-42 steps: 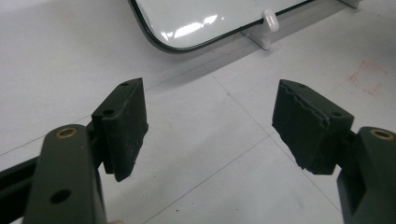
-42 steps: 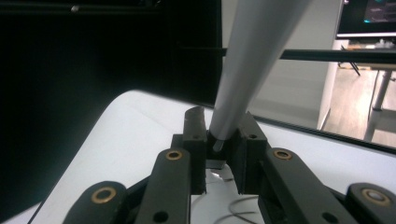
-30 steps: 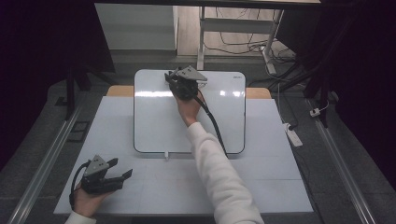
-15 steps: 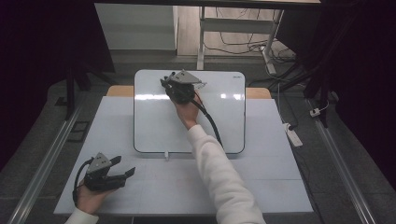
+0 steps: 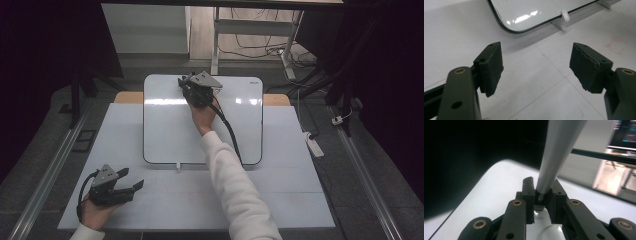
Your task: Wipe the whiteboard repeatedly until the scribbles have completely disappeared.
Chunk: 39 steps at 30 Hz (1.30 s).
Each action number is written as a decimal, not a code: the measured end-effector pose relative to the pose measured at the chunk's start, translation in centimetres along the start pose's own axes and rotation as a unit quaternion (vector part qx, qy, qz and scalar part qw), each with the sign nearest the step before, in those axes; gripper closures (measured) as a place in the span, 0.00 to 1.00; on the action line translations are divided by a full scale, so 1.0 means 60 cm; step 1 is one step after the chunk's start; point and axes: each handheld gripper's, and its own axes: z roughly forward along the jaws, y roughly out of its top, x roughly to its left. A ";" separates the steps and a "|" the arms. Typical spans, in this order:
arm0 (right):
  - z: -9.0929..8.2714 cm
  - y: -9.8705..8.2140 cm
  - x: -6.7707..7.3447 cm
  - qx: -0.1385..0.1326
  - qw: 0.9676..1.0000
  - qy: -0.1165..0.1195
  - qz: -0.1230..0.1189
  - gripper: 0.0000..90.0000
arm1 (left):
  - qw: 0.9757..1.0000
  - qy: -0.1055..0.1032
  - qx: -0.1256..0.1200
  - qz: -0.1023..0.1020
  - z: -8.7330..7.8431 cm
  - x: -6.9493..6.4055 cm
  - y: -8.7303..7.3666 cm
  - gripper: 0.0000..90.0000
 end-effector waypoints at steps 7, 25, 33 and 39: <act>0.005 -0.006 0.018 0.008 0.999 0.019 -0.048 0.86 | 1.000 0.000 -0.001 -0.002 0.000 0.002 -0.001 0.31; 0.005 -0.008 0.009 -0.012 0.999 0.011 -0.036 0.87 | 1.000 0.001 -0.002 -0.005 -0.001 0.005 -0.001 0.31; -0.001 -0.003 -0.012 -0.021 0.999 -0.006 -0.033 0.87 | 1.000 0.002 -0.004 -0.003 -0.003 0.003 -0.002 0.31; 0.006 -0.014 0.013 -0.005 0.998 0.037 -0.055 0.87 | 1.000 0.001 -0.003 -0.004 -0.001 0.004 -0.001 0.31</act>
